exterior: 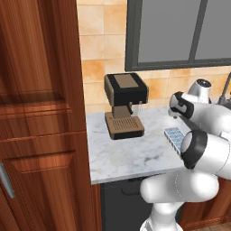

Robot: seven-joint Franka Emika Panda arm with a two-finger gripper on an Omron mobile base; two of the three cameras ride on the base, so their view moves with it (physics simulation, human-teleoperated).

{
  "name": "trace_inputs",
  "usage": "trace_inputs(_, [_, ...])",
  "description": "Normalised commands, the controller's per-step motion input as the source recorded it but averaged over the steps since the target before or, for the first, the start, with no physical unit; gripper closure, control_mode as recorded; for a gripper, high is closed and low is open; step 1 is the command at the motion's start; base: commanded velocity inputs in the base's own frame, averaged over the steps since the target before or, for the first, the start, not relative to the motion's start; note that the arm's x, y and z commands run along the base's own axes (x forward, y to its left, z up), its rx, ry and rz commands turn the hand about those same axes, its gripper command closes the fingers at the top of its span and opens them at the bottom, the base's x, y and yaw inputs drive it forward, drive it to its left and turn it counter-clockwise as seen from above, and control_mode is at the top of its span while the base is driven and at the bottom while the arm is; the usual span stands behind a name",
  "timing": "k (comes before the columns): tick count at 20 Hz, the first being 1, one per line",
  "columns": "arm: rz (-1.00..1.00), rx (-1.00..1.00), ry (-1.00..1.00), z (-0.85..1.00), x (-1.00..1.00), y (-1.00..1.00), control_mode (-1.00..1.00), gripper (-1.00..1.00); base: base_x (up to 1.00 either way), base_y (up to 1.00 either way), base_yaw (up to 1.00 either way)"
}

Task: The ice cube tray has been filled with water. Take the tray and place it in the freezer to make ice. Close the freezer door after placing the tray.

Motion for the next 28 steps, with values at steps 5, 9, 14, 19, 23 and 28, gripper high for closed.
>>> trace_inputs(5, [0.01,0.0,0.0,-0.32,0.33,-0.04,-1.0,-1.0,0.0,0.0,0.0])
trace_inputs(9, [0.02,0.0,0.0,-0.31,0.18,-0.24,-1.0,-1.0,0.0,0.0,0.0])
trace_inputs(14, [0.02,0.0,0.0,-0.25,0.23,-0.24,-1.0,-1.0,0.0,0.0,0.0])
trace_inputs(19, [0.01,0.0,0.0,-0.15,0.34,-0.07,-1.0,-1.0,0.0,0.0,0.0])
trace_inputs(23, [0.01,0.0,0.0,-0.12,0.43,0.0,-1.0,-1.0,0.0,0.0,0.0])
trace_inputs(28, [0.04,0.0,0.0,-0.17,0.34,-0.02,-1.0,-1.0,0.0,0.0,0.0])
